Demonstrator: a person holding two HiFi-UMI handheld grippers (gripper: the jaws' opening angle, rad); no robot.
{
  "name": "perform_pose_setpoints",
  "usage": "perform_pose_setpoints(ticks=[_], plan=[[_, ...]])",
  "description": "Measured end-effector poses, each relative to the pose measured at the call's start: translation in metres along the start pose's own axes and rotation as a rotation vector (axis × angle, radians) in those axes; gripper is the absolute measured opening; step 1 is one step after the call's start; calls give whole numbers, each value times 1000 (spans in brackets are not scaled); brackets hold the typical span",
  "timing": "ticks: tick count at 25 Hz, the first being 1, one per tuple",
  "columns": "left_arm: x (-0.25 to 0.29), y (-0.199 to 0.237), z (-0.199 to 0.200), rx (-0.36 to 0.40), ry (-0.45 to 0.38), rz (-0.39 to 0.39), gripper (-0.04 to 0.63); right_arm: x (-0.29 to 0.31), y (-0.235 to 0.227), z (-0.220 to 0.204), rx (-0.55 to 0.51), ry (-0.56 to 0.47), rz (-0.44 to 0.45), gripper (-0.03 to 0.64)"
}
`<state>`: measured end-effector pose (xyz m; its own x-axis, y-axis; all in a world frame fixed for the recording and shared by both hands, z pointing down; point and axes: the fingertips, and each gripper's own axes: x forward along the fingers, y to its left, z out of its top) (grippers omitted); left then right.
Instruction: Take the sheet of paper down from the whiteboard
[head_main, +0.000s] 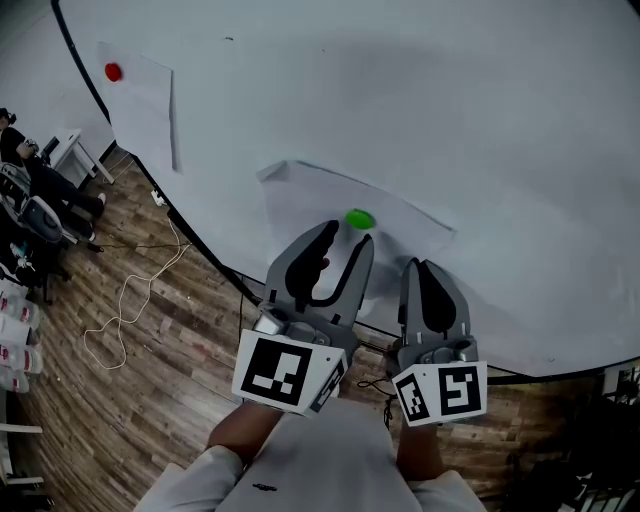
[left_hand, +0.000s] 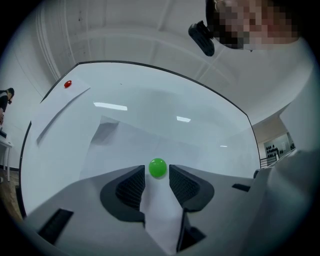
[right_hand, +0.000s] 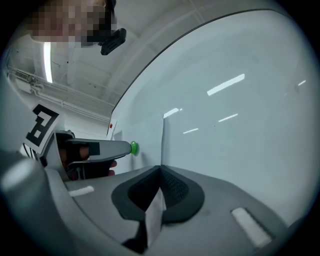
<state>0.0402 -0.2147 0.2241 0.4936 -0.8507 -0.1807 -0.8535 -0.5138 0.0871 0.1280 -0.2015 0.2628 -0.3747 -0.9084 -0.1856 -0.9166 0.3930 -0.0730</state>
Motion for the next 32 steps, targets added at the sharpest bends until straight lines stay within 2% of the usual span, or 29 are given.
perform_pose_setpoints(ticks=[9,19,26,32], plan=[[10,-3,4,27,7,13,161,1,1,0,-4,3,1,11],[15,0,4,21,-14,77,141,1,0,0,2,-1,7,11],[14,0,8,17,-45,61,126,0,0,1,-3,-3,5,11],[14,2,6,-5,-34,37,124,0,0,0,-10,-3,2,9]])
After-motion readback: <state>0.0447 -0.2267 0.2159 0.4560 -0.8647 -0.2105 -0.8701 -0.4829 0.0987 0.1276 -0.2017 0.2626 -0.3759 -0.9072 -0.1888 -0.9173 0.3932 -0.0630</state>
